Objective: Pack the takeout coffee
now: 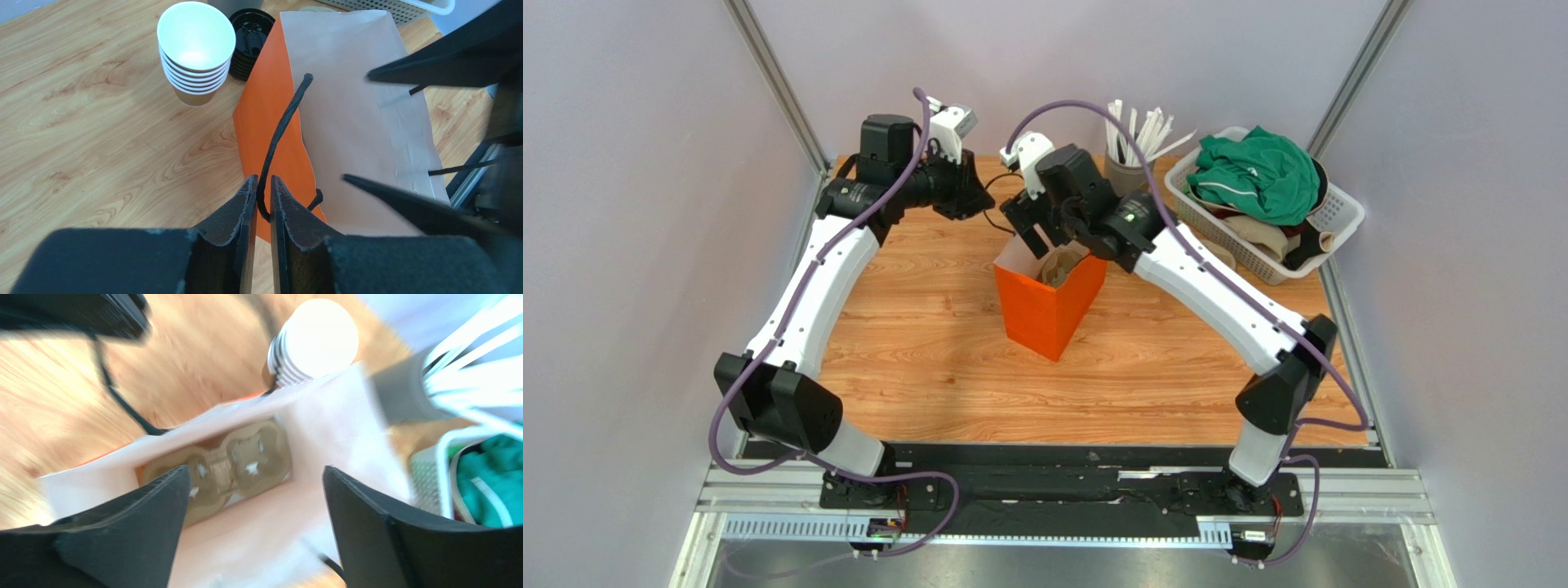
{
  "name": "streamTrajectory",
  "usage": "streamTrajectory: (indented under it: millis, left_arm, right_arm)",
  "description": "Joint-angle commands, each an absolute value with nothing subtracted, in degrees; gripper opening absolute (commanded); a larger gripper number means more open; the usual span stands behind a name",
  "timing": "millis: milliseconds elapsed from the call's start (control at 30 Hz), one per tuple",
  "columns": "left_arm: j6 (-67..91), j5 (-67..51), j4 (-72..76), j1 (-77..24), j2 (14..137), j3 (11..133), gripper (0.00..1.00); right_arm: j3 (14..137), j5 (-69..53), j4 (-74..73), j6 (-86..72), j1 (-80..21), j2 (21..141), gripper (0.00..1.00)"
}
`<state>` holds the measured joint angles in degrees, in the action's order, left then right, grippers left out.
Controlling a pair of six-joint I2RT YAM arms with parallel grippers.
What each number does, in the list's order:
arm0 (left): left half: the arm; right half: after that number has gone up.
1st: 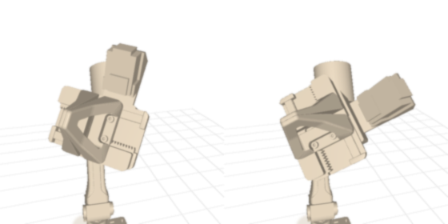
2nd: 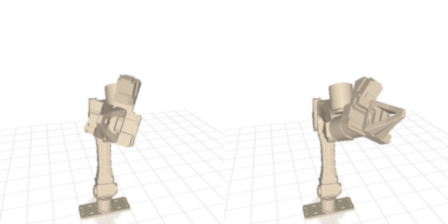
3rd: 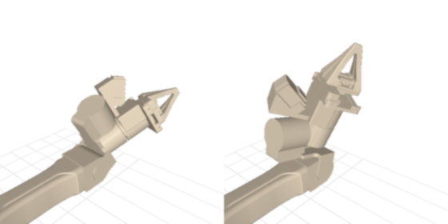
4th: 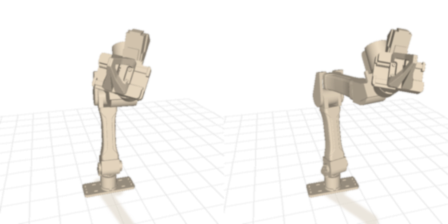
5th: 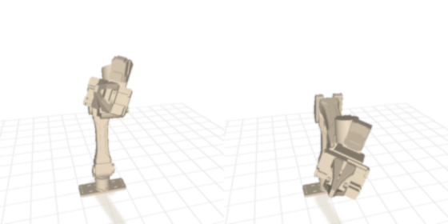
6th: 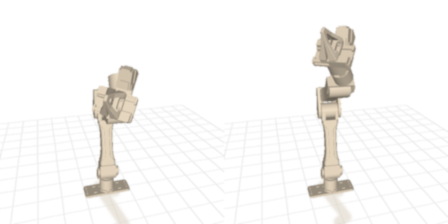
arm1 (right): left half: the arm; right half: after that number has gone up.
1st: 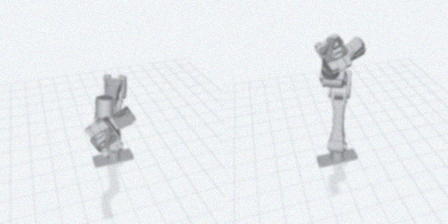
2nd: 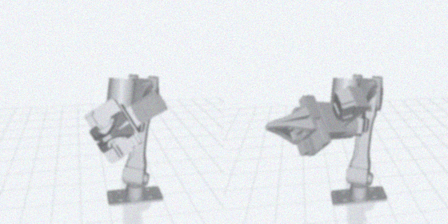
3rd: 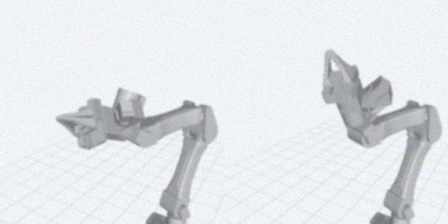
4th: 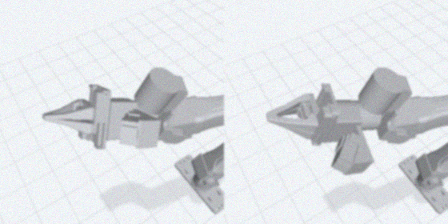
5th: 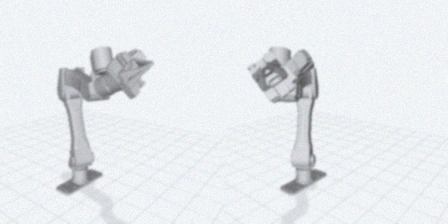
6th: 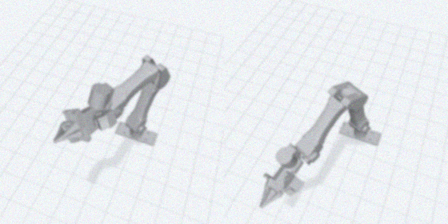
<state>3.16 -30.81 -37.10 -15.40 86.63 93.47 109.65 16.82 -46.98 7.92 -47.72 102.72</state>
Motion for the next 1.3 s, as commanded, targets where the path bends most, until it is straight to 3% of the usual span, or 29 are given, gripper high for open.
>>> streamTrajectory:
  millis: [0,267,400,600,867,967,1067,1267]
  left_arm:
    - [2.4,-33.3,-37.1,-15.5,86.9,95.9,0.23]
    - [1.6,-34.9,-38.7,-15.5,87.9,98.0,0.30]
    - [1.1,-35.2,-39.6,-15.5,88.3,99.3,0.31]
    - [0.1,-36.6,-41.9,-15.5,89.6,101.2,0.31]
    - [0.5,-37.3,-42.0,-15.6,89.3,101.1,0.31]
    - [0.7,-37.6,-41.7,-15.6,89.2,100.7,0.31]
    - [0.9,-38.0,-41.5,-15.6,89.2,100.5,0.30]
    - [1.6,-40.8,-40.9,-15.6,90.3,101.6,0.18]
  right_arm:
    - [114.4,14.4,-45.9,12.6,-47.9,95.2,0.88]
    - [111.3,9.3,-47.4,26.4,-46.4,84.4,0.95]
    - [108.9,0.9,-53.3,31.5,-43.2,79.7,0.94]
    - [97.8,1.0,-49.9,36.8,-40.3,75.0,0.92]
    - [94.7,-4.5,-47.1,38.5,-38.1,76.0,0.88]
    - [93.4,-4.2,-45.4,39.0,-37.4,76.2,0.84]
    - [92.8,-5.0,-45.0,39.2,-36.7,76.0,0.72]
    - [91.5,-6.3,-44.6,39.7,-36.5,75.8,0.55]
